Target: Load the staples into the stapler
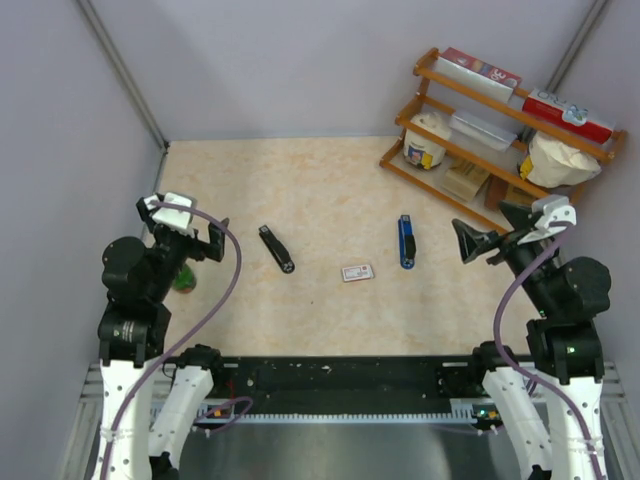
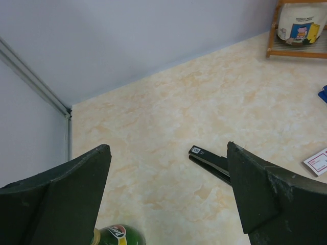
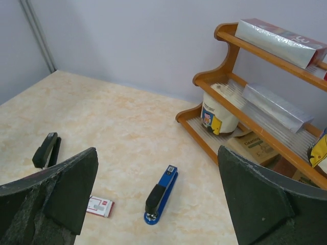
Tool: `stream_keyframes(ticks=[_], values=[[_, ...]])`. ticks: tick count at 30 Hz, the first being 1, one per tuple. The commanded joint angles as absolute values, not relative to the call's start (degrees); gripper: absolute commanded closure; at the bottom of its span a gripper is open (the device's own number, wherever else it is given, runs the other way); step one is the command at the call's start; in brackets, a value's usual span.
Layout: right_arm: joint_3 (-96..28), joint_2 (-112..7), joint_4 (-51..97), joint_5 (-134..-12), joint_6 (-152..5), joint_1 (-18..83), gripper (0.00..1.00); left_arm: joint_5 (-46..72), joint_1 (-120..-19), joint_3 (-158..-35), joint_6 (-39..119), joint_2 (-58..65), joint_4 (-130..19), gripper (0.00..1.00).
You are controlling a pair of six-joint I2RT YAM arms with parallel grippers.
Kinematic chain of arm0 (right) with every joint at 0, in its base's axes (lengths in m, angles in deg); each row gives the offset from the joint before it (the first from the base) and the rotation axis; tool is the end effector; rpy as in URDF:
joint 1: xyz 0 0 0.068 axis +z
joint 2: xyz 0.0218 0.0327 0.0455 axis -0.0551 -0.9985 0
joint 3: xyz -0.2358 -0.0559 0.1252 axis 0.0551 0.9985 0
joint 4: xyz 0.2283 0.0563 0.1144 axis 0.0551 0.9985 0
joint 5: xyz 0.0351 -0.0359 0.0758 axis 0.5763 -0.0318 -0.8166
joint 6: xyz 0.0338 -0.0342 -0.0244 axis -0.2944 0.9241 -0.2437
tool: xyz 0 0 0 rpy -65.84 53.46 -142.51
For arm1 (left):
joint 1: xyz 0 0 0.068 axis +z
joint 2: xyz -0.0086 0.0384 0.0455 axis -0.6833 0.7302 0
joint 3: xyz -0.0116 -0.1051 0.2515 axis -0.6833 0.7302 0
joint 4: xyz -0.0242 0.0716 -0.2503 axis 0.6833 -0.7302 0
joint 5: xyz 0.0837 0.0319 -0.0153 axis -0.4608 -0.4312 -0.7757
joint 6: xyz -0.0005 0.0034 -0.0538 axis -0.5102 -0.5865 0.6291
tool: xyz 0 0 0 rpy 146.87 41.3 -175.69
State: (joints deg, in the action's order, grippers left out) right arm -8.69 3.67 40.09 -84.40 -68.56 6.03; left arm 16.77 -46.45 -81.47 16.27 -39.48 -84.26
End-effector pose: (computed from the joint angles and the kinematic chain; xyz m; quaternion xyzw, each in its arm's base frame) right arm 0.0812 0.0158 0.3976 -0.1324 0.6487 0.1414 0.7360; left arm 0.1047 -0.0137 0.4074 0.1681 0.7018 -0.0252 0.6917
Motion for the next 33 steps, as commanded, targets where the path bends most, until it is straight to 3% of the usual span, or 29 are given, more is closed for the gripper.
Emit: stream_keyframes(ticks=[1,17,25,33], values=[[-7.5,3.9,36.7,-85.9,-70.1,5.4,0.01,21.3,-46.1,-85.0,15.6,-38.2,-84.1,0.01],[0.2,3.6,36.6,-98.8,-52.6,5.5,0.01,38.6,-47.5,-81.7,7.9,-31.8,-85.5,0.01],[2.1,0.7,37.9,-100.4,-50.4,5.4,0.02,24.5,-65.8,-79.8,1.6,-22.3,-84.0,0.01],[2.1,-5.7,38.0,-104.5,-54.4,5.6,0.04,25.8,-76.7,-76.8,-3.1,-14.0,-77.5,0.01]])
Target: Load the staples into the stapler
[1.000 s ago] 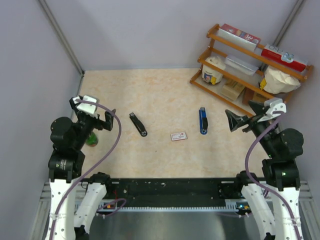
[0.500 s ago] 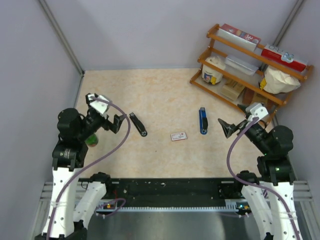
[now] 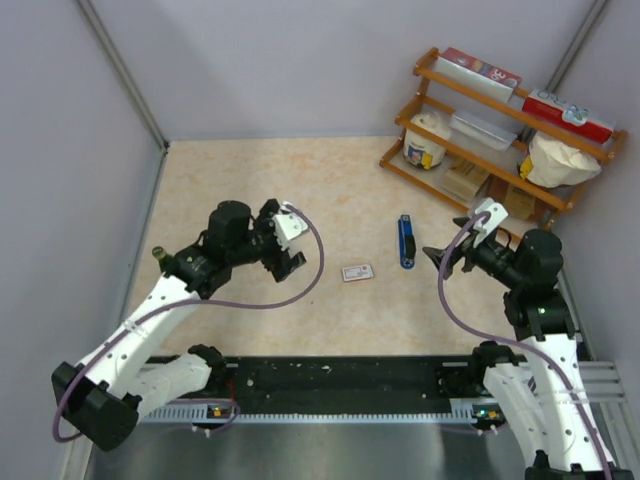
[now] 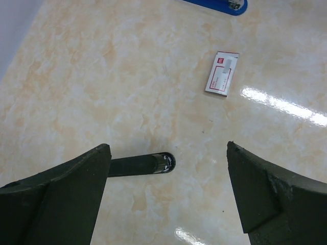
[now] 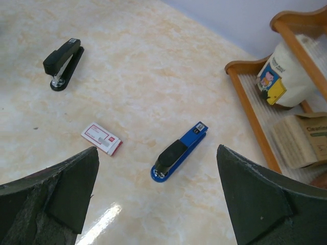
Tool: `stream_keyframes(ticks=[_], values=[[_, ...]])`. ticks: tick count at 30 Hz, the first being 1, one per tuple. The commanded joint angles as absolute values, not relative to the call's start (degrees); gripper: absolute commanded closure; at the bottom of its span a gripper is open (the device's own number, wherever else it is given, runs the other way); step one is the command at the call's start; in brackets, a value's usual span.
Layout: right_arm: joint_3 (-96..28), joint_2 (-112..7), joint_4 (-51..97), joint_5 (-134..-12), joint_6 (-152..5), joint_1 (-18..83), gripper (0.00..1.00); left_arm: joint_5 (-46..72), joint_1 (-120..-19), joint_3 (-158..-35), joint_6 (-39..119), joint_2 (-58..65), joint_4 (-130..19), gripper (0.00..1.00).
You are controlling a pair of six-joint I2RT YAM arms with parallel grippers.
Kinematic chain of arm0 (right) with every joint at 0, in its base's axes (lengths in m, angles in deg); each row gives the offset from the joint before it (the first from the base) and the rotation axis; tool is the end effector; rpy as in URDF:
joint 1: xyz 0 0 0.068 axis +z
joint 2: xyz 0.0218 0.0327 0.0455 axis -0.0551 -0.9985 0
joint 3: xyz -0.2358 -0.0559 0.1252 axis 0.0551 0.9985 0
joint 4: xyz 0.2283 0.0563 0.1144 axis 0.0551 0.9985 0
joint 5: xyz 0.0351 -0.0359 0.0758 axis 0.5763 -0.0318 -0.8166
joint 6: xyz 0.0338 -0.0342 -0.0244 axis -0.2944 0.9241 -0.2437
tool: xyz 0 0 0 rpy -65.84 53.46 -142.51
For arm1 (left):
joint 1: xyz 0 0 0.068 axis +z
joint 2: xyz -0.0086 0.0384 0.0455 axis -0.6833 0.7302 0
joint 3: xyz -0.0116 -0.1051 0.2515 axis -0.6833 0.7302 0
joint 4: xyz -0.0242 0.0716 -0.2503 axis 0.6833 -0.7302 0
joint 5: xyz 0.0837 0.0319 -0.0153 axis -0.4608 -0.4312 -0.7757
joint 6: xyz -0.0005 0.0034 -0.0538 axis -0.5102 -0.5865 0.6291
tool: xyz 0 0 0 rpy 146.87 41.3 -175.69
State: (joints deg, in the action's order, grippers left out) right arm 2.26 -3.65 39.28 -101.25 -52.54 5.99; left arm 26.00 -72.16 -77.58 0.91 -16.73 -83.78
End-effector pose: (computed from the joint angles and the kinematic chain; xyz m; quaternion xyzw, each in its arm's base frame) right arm 0.1315 0.0275 0.3262 -0.3054 0.6902 0.1765 0.6318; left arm 0.1789 -0.1143 0.3299 0.4824 0.7001 -0.1677 0.4990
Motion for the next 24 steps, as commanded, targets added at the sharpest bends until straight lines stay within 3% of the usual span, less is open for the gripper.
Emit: stream_keyframes(ticks=[1,10,24], values=[[2.2,-6.3,37.9,-104.5,-54.8,5.5,0.04,24.6,-78.7,-76.8,-3.6,-12.7,-77.0,0.01],[2.9,-6.7,37.9,-104.0,-54.0,5.4,0.04,20.0,-89.9,-78.9,-4.7,4.0,-72.6,0.01],[3.5,-6.4,38.0,-103.4,-51.6,5.4,0.04,21.4,-92.1,-88.5,-4.2,26.1,-67.0,0.01]])
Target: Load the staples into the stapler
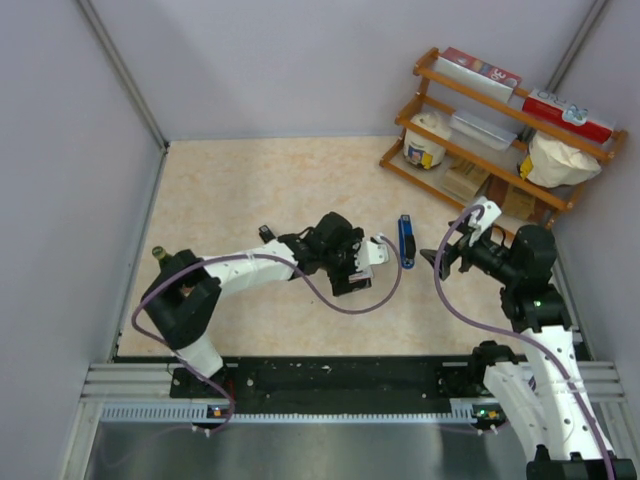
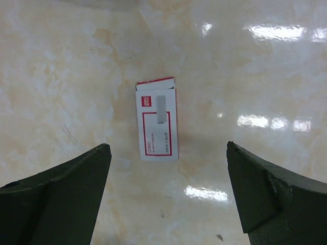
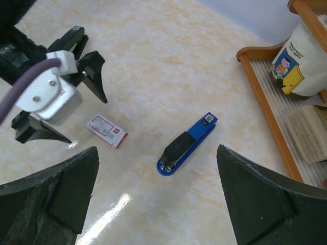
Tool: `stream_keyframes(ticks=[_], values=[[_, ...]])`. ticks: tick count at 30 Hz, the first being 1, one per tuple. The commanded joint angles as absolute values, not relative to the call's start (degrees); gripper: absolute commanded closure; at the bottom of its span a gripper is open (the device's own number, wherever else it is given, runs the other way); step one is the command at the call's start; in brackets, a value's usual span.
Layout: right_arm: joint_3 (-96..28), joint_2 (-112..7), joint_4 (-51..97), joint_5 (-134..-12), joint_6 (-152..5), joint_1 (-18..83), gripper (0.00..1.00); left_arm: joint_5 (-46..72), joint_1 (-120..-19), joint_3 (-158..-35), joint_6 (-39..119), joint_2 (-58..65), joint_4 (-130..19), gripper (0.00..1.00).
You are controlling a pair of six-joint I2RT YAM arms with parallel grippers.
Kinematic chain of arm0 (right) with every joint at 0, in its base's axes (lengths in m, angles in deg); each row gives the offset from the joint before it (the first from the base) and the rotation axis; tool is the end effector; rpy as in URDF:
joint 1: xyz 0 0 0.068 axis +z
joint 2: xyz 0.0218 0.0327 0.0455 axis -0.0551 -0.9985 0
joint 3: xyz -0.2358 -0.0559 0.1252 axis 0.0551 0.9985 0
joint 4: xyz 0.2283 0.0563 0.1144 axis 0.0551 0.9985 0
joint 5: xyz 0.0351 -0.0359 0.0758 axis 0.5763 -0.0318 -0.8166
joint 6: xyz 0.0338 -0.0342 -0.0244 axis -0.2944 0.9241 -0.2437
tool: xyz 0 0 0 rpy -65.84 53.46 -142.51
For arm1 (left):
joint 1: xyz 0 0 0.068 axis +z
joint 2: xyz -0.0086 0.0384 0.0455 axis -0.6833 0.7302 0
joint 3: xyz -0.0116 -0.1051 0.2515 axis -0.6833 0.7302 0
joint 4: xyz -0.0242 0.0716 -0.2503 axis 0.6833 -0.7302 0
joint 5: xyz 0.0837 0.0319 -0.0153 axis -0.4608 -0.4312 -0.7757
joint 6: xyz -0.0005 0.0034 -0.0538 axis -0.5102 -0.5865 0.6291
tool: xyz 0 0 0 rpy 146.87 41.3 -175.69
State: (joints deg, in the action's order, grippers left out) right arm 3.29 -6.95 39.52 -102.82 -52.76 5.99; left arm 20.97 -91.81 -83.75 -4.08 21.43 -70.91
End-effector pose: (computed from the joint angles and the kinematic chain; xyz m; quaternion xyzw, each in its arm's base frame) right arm 0.1437 0.0289 0.3130 -0.3053 0.7112 0.1988 0.6012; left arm 0.2208 -0.2666 0.2083 0.6385 0.6688 -0.1827 0.3342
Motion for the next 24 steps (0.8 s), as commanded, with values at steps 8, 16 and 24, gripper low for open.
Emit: stream_keyframes(ticks=[8,16,24], values=[[3.5,-5.1,38.0,-103.3,-51.2,5.5,0.04,20.3,-92.1,-94.0,-6.1,34.8,-68.9,0.01],[3.6,-5.3,37.9,-103.8,-51.2,5.5,0.04,16.6,-92.1,-94.1,-6.9,38.1,-69.9,0.04],[3.7,-5.5,37.8,-103.8,-51.3,5.4,0.04,15.0,-92.1,-90.9,-6.8,37.1,-68.6,0.24]])
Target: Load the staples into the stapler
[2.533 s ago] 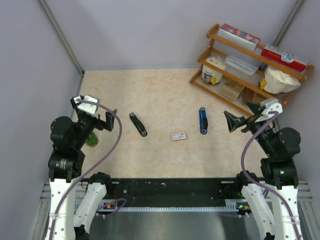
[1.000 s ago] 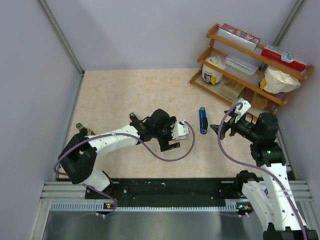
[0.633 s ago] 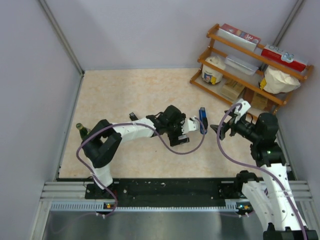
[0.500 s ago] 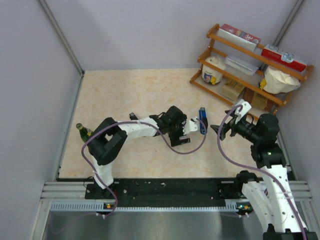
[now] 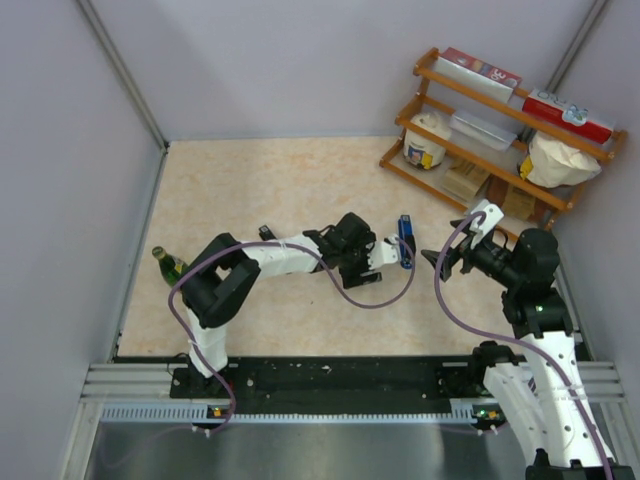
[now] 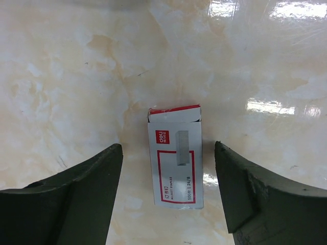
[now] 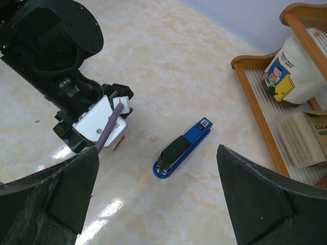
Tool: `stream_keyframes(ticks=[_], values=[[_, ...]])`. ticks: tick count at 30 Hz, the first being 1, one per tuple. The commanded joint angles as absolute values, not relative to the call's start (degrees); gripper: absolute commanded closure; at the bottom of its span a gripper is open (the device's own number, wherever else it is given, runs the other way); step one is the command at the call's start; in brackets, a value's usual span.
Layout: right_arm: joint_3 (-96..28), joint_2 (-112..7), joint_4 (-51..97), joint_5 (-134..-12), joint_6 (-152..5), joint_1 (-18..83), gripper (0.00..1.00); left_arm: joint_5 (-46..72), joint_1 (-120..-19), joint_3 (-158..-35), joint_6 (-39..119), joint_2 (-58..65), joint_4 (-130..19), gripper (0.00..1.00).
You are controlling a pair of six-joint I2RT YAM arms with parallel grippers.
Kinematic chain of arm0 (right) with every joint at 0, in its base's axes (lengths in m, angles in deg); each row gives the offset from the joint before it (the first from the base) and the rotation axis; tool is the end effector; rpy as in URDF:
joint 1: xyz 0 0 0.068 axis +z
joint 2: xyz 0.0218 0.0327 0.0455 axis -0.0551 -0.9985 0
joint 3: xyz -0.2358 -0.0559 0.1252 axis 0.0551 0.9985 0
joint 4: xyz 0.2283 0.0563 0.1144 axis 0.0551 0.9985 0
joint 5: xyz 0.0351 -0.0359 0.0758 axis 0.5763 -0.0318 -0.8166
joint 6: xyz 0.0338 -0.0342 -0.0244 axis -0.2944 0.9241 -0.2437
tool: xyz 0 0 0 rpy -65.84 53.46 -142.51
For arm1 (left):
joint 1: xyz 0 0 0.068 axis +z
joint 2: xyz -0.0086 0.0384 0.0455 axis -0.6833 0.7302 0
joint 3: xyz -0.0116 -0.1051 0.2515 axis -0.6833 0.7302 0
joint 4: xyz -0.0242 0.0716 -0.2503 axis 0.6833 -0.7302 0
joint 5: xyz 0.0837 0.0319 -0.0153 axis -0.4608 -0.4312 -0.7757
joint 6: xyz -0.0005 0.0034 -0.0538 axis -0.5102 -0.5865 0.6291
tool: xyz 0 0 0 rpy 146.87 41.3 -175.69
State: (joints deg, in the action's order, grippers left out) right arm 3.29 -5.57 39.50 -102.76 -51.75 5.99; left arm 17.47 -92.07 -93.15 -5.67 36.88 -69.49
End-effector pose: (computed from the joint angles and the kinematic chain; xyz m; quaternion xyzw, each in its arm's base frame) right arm 0.1389 0.0286 0.3159 -0.3133 0.7011 0.1897 0.6118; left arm 0.2556 -0.3059 0.1638 0.6493 0.6815 -0.1476 0.3038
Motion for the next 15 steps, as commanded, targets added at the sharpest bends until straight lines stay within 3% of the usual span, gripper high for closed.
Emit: stream_keyframes(ticks=[1,9,14,15], values=[[3.7,-5.5,37.8,-103.8,-51.3,5.4,0.04,15.0,-92.1,-90.3,-6.5,36.5,-68.2,0.28],[3.8,-5.5,37.8,-103.9,-51.5,5.5,0.04,15.6,-92.1,-87.4,-4.7,33.3,-67.4,0.32],[3.8,-5.6,37.9,-103.8,-51.7,5.4,0.04,15.9,-92.1,-85.9,-4.4,31.9,-66.3,0.38],[3.8,-5.8,37.7,-103.9,-51.7,5.4,0.04,16.1,-92.1,-85.7,-4.3,31.7,-66.2,0.43]])
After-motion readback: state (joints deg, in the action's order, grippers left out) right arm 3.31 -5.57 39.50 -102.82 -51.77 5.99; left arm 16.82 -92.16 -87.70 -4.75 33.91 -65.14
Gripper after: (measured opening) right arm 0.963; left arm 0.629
